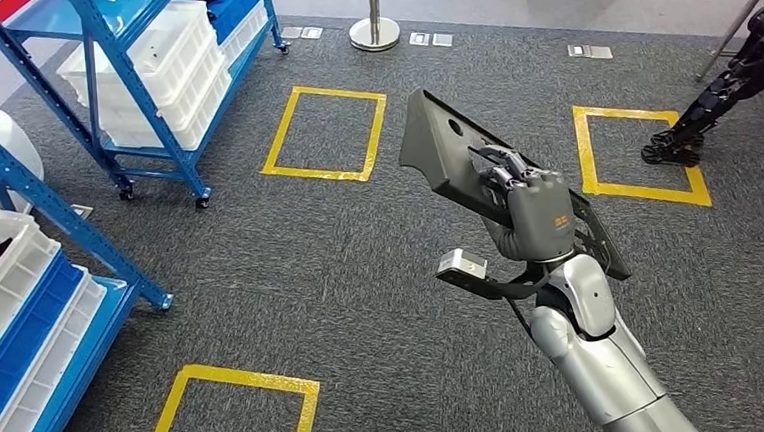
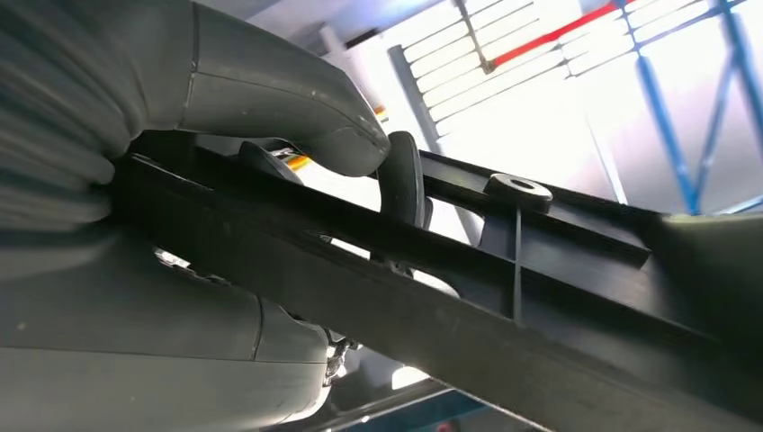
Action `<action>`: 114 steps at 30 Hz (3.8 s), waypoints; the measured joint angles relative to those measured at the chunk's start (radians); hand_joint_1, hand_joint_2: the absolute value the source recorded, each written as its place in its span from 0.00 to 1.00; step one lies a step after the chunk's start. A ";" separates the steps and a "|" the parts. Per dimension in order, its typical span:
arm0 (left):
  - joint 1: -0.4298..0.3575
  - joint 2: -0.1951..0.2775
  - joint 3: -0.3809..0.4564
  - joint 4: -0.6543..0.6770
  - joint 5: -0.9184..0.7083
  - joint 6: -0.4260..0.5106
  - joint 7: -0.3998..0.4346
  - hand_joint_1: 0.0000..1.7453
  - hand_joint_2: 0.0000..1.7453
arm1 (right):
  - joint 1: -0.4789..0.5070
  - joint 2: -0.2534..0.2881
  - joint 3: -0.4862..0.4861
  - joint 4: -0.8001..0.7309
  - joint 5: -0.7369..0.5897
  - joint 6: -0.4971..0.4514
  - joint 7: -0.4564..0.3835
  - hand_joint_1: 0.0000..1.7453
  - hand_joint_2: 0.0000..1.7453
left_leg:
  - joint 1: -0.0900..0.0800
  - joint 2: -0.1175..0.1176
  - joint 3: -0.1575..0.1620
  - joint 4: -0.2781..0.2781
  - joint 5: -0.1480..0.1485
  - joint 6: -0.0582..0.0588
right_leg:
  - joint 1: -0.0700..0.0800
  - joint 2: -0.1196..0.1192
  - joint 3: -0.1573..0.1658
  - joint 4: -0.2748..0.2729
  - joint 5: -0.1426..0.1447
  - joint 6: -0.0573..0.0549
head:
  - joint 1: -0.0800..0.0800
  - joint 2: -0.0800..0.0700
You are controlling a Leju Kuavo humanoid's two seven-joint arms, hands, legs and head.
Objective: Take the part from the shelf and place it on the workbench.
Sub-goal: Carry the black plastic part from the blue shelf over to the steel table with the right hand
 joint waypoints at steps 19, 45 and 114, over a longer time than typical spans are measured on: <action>-0.004 0.053 0.063 0.000 0.052 -0.034 0.038 0.00 0.00 | -0.122 0.151 0.105 0.117 0.032 -0.004 0.038 1.00 1.00 | 0.001 -0.127 -0.026 0.001 0.027 0.031 | 0.001 0.102 -0.061 0.095 -0.036 -0.018 | -0.001 0.000; 0.004 0.055 0.074 0.000 0.051 -0.034 0.037 0.00 0.00 | -0.142 0.175 0.127 0.160 0.032 -0.008 0.039 1.00 1.00 | 0.010 -0.206 -0.032 0.008 0.022 -0.005 | -0.001 0.187 0.005 -0.003 0.004 -0.025 | -0.007 0.000; 0.005 0.059 0.077 0.000 0.050 -0.034 0.036 0.00 0.00 | -0.140 0.173 0.135 0.166 0.032 -0.012 0.038 1.00 1.00 | 0.011 -0.099 -0.031 -0.004 0.028 0.026 | -0.011 0.060 -0.140 0.281 -0.121 -0.013 | -0.011 0.000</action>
